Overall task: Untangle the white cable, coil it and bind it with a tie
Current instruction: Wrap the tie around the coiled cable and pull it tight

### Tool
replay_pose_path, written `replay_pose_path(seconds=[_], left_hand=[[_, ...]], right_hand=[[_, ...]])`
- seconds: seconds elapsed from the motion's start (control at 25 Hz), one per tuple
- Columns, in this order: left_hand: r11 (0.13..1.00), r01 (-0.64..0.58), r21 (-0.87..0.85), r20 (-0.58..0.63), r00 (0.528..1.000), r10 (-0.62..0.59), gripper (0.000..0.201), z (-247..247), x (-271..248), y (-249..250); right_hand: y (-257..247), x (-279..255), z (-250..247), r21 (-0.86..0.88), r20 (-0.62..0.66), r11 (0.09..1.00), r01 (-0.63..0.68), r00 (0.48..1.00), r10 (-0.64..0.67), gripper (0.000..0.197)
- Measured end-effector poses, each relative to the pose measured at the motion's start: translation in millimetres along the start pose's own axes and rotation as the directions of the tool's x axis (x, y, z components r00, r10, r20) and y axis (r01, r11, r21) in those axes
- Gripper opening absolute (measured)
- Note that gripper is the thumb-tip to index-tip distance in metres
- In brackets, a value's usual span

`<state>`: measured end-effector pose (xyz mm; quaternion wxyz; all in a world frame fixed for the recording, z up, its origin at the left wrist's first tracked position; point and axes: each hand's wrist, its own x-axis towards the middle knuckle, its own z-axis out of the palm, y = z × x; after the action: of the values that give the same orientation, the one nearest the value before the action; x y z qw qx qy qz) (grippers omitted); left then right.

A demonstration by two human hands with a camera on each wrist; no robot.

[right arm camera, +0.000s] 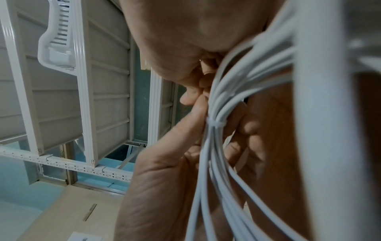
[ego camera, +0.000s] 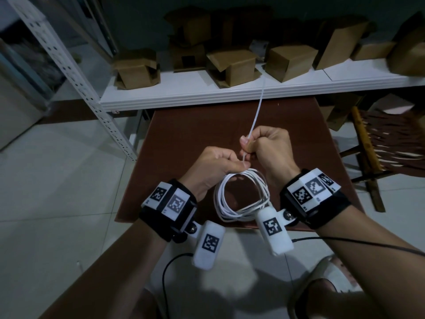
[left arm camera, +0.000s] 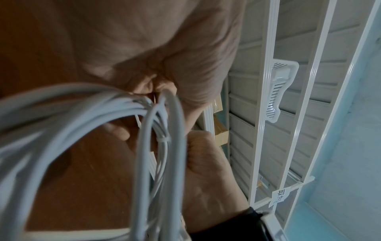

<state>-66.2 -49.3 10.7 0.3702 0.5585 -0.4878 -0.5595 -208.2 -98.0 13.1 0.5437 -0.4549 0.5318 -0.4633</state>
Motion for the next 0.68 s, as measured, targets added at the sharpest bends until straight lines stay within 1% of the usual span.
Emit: replay_pose_path(seconds=[0.08, 0.2, 0.32, 0.44, 0.6, 0.68], left_hand=[[0.999, -0.028, 0.02, -0.008, 1.0, 0.028, 0.026, -2, 0, 0], [0.994, -0.081, 0.067, -0.026, 0.996, 0.083, 0.02, -2, 0, 3], [0.992, -0.09, 0.088, -0.054, 0.994, 0.095, 0.021, 0, -1, 2], [0.995, -0.074, 0.065, -0.074, 0.994, 0.079, 0.026, 1, 1, 2], [0.997, -0.075, 0.034, -0.118, 0.99, 0.078, 0.02, -5, 7, 5], [0.997, -0.077, 0.016, -0.138, 0.987, 0.078, 0.019, -5, 8, 3]], right_hand=[[-2, 0, 0, -0.014, -0.012, 1.0, 0.01, 1.0, -0.01, 0.034], [-5, 0, -1, -0.032, 0.0, 0.999, 0.032, 1.0, -0.032, 0.025], [-5, -2, 1, -0.015, 0.006, 0.999, 0.029, 1.0, -0.028, 0.015], [-6, 0, 0, 0.012, 0.013, 0.999, 0.029, 0.999, -0.03, 0.015], [-12, 5, 2, 0.074, 0.047, 0.996, 0.053, 0.997, -0.056, 0.017], [-12, 6, 3, 0.099, 0.061, 0.993, 0.064, 0.996, -0.07, 0.021]])
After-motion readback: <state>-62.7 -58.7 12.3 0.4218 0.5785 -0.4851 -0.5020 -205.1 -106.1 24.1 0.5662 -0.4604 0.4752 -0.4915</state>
